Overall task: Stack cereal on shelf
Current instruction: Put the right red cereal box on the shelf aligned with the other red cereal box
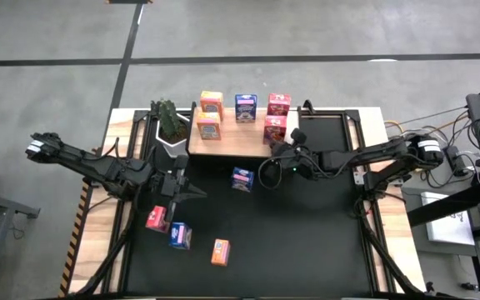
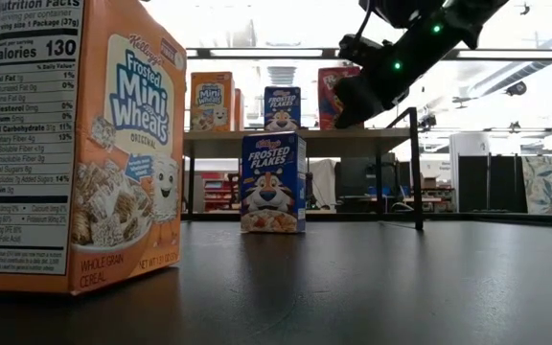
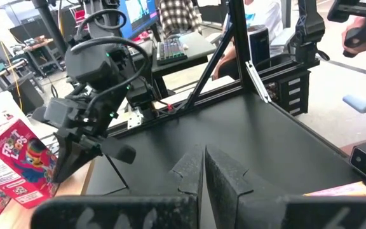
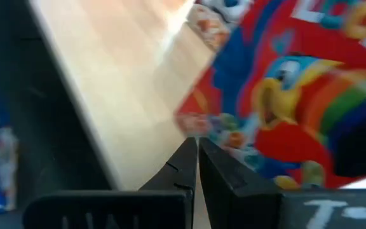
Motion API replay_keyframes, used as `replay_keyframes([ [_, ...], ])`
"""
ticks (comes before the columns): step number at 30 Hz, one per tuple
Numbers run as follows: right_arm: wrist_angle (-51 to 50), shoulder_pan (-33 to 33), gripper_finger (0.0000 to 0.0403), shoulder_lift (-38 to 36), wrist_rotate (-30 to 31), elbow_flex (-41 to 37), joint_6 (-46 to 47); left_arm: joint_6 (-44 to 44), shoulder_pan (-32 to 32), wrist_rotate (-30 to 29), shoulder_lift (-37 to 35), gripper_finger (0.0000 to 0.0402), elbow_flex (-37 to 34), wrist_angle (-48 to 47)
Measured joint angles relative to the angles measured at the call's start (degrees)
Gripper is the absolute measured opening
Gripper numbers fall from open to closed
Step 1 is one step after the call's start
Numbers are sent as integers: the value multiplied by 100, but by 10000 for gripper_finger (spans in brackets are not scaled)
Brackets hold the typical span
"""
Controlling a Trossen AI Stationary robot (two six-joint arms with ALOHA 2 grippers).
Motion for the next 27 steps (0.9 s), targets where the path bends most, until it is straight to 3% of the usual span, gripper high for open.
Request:
replay_keyframes([
  [17,40,-112,9,-37,-114,4,13,26,-1,0,0,1,0,0],
  [27,817,-123,9,93,-388,4,-7,25,-1,0,0,1,0,0],
])
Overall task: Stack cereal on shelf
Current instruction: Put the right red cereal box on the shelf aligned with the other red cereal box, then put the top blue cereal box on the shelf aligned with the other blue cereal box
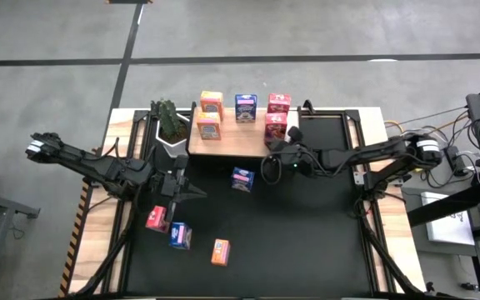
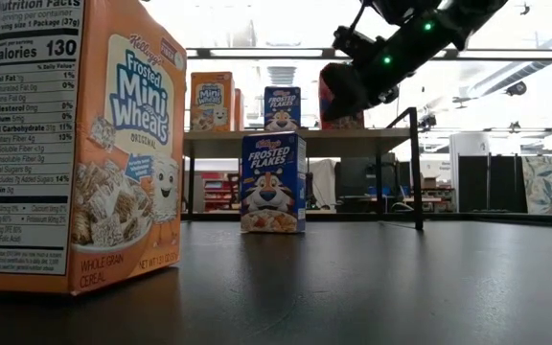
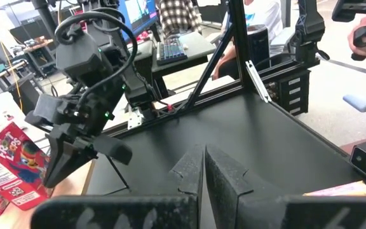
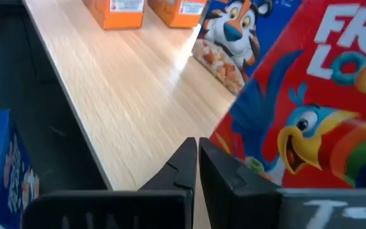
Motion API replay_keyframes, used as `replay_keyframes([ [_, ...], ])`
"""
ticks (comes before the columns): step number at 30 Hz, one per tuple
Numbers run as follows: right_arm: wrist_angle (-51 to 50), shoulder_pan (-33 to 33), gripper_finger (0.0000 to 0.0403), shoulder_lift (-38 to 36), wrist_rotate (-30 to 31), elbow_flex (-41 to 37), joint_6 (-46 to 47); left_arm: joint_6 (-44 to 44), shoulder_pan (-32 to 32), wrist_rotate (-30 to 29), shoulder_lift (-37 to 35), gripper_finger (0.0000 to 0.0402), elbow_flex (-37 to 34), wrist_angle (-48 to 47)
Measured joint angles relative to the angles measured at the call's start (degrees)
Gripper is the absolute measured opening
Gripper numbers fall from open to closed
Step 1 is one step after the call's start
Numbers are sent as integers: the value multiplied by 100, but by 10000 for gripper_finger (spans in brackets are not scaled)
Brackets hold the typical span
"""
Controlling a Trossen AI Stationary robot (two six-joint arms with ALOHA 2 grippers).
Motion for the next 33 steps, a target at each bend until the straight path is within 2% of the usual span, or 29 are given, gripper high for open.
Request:
replay_keyframes([
  [23,435,-258,9,135,52,0,-37,-1,0,-2,2,1,0,-2],
  [33,413,146,9,69,42,0,-172,-24,0,-2,2,1,-1,-34],
])
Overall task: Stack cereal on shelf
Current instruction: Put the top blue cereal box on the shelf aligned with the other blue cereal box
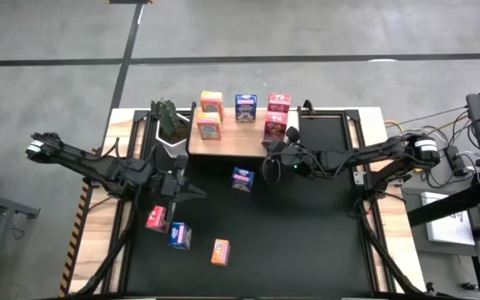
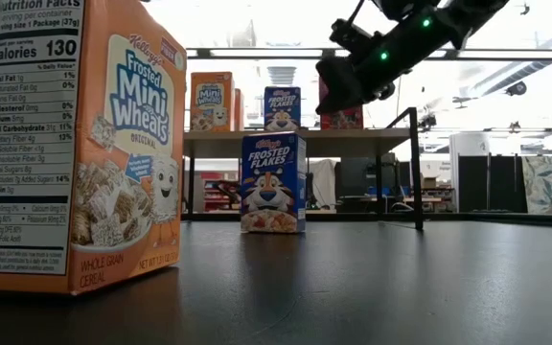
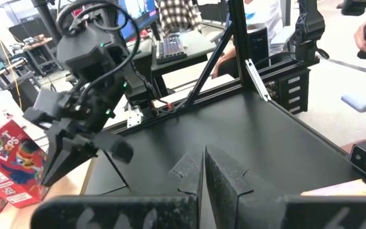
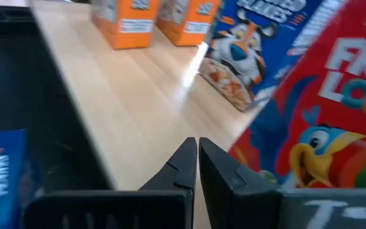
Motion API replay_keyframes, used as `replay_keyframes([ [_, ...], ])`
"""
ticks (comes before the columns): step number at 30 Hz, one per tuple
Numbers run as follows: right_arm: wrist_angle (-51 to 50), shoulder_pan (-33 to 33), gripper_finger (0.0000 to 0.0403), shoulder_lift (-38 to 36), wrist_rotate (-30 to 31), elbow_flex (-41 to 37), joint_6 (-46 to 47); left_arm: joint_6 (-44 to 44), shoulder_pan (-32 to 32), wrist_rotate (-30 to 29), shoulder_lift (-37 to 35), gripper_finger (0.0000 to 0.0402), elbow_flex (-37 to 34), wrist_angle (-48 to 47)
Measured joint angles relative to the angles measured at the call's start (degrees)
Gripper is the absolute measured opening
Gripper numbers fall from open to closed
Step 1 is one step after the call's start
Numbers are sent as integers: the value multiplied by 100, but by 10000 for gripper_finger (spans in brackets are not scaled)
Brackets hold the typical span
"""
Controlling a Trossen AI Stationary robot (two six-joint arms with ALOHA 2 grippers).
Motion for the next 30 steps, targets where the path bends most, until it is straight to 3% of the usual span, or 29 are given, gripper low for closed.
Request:
replay_keyframes([
  [16,18,1085,9,-2,-20,0,-8,-412,-1,0,0,1,-18,-57],
  [30,5,1198,9,4,-44,-35,-119,-869,-1,2,409,1,-84,404],
])
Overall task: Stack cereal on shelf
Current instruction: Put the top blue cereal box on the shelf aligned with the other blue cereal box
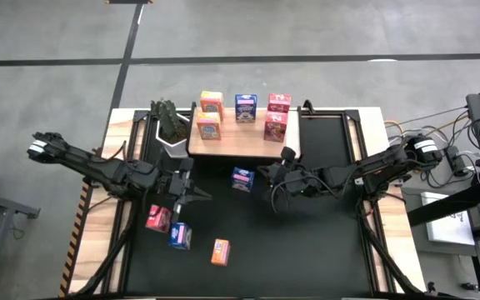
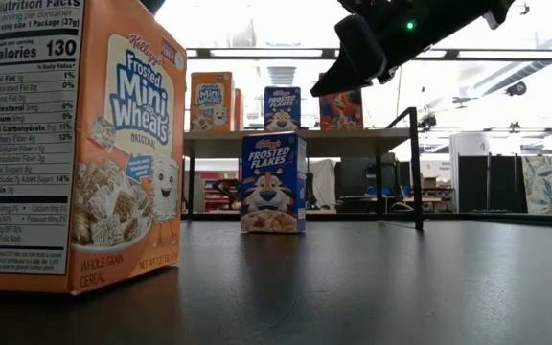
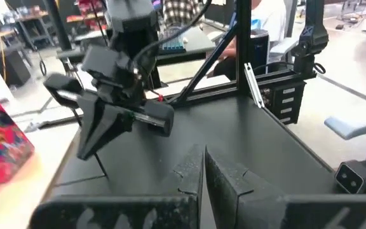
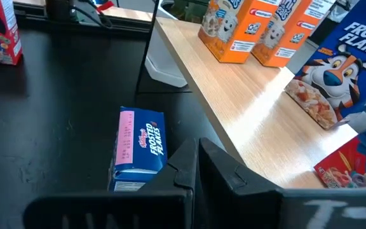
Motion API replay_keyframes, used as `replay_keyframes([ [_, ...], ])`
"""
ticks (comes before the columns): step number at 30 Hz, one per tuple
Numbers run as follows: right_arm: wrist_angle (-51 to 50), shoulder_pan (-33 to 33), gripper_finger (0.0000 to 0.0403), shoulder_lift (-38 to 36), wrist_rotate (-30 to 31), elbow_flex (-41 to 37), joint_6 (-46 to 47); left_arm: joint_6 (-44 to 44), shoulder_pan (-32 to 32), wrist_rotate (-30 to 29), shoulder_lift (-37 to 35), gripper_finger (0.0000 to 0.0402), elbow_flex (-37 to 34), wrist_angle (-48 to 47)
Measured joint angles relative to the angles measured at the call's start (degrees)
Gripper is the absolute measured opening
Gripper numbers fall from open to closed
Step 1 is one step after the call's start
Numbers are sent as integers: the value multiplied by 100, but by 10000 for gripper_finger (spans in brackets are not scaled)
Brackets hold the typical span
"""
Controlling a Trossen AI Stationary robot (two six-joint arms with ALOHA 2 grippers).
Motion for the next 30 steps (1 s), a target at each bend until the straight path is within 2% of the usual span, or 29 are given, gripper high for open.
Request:
replay_keyframes([
  [7,-29,0,9,0,-2,-22,-199,-519,0,0,498,1,23,50],
  [12,-31,-2,9,0,-2,-22,-398,-1034,0,0,588,1,50,60],
  [18,-31,-2,9,0,-2,-22,-594,-1981,-73,12,585,1,52,1],
  [23,-27,-2,9,0,-6,-24,-840,-2924,-187,307,598,1,57,-161],
  [30,170,54,9,1,-601,-31,-1076,-3621,-267,306,728,1,59,-153],
])
